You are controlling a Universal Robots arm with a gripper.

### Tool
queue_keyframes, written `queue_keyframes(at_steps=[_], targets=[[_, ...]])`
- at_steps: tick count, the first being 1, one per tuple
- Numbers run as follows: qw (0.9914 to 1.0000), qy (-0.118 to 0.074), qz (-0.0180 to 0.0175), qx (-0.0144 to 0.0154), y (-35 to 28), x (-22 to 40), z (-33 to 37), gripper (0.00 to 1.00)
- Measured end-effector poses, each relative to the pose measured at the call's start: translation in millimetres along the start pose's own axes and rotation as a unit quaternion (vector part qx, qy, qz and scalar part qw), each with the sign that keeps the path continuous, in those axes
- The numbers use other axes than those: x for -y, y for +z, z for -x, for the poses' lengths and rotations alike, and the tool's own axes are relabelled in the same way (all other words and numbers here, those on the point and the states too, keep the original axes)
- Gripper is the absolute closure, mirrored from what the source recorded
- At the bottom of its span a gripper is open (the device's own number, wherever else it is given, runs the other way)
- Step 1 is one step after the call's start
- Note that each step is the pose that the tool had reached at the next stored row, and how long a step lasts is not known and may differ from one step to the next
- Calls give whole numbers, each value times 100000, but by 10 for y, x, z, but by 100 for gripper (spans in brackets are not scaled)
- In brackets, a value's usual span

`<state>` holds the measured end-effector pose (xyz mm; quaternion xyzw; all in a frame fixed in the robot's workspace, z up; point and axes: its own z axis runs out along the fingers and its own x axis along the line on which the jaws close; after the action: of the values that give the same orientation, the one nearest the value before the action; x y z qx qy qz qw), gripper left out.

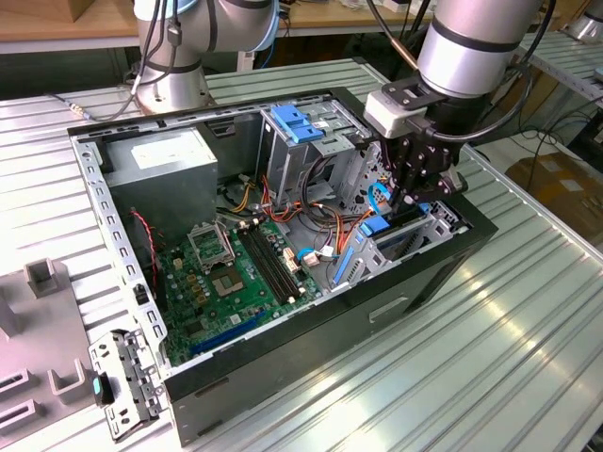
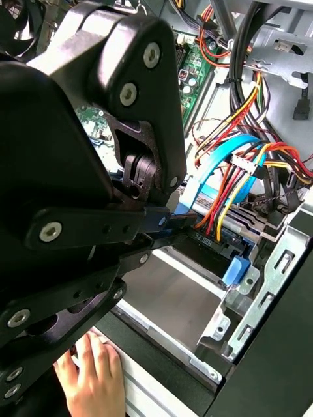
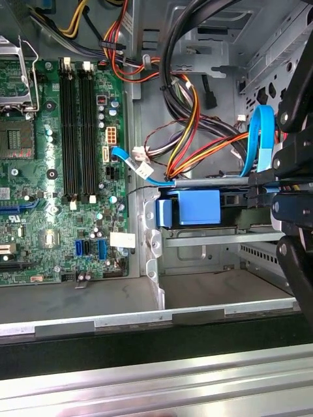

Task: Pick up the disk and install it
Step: 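Insert the second disk wire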

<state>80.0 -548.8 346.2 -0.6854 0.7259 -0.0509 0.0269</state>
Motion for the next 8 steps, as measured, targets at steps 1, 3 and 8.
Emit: queue_keyframes(at_steps=[1,3,8], targets=[[100000,4,-1,41,-1,0,1,84],[100000,4,-41,51,0,0,1,84],[100000,-5,-48,52,3,0,-2,84]])
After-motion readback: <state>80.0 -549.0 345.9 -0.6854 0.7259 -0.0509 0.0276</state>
